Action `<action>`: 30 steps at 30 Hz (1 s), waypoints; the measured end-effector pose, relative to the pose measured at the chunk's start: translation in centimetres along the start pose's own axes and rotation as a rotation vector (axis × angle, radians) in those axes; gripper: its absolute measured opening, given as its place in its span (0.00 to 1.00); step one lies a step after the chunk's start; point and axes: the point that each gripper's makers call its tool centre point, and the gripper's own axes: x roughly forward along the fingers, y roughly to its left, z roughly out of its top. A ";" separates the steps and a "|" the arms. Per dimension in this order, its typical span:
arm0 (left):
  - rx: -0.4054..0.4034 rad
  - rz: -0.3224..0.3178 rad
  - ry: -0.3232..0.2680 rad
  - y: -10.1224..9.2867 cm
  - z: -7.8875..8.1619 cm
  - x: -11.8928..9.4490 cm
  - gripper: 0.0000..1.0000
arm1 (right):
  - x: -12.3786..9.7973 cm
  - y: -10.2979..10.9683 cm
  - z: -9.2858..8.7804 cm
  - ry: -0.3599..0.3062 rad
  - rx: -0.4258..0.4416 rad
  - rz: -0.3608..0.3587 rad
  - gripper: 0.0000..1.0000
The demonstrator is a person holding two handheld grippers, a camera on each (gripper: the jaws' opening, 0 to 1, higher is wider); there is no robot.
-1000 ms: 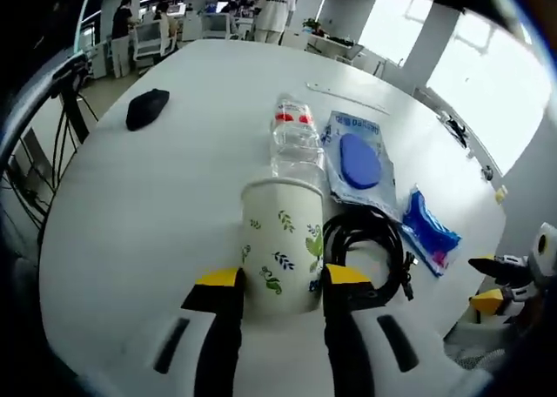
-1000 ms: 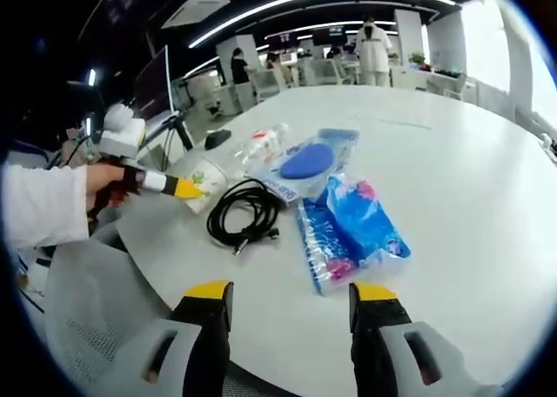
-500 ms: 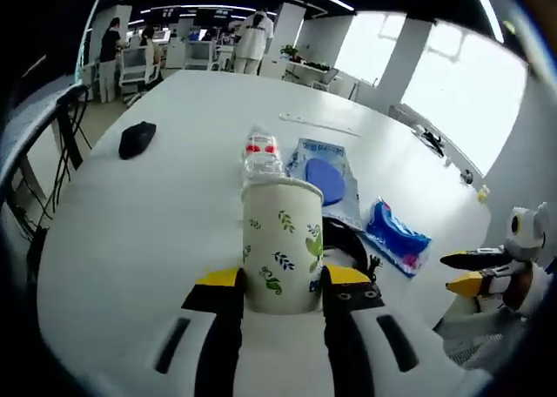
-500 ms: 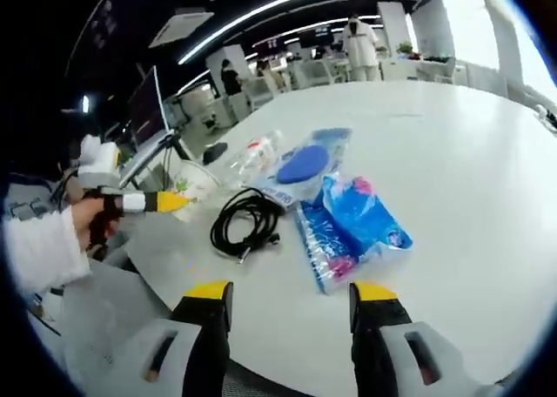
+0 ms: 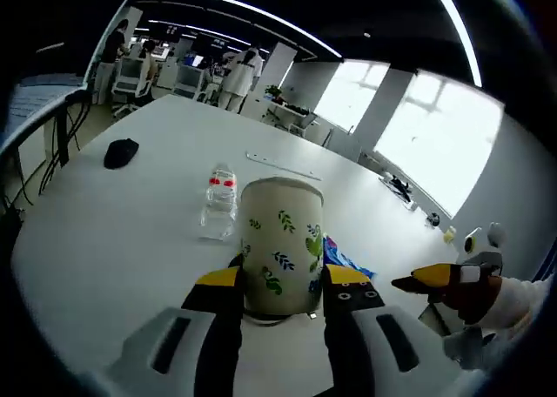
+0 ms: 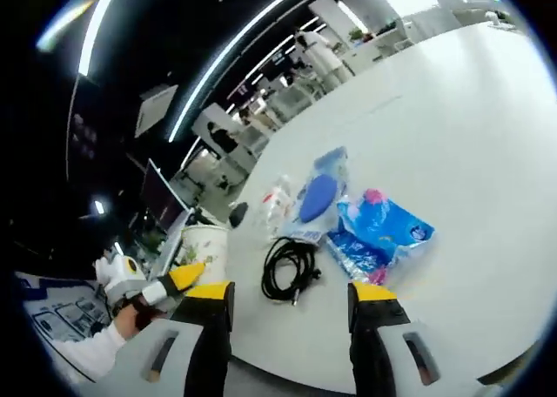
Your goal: Arrange the tabletop items into an orderly group along one side of the table until the central work area is clear of visible clutter.
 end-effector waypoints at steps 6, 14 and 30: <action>0.025 -0.018 0.003 -1.5 -1.2 0.1 0.35 | 1.8 4.5 -0.2 0.050 -0.015 0.120 0.56; 0.109 -0.062 0.023 -4.2 -2.2 0.2 0.35 | 4.9 8.3 -1.8 0.159 -0.153 0.142 0.64; 0.156 -0.119 0.015 -6.8 -3.0 0.3 0.35 | 6.7 7.9 -1.4 0.145 -0.266 0.076 0.43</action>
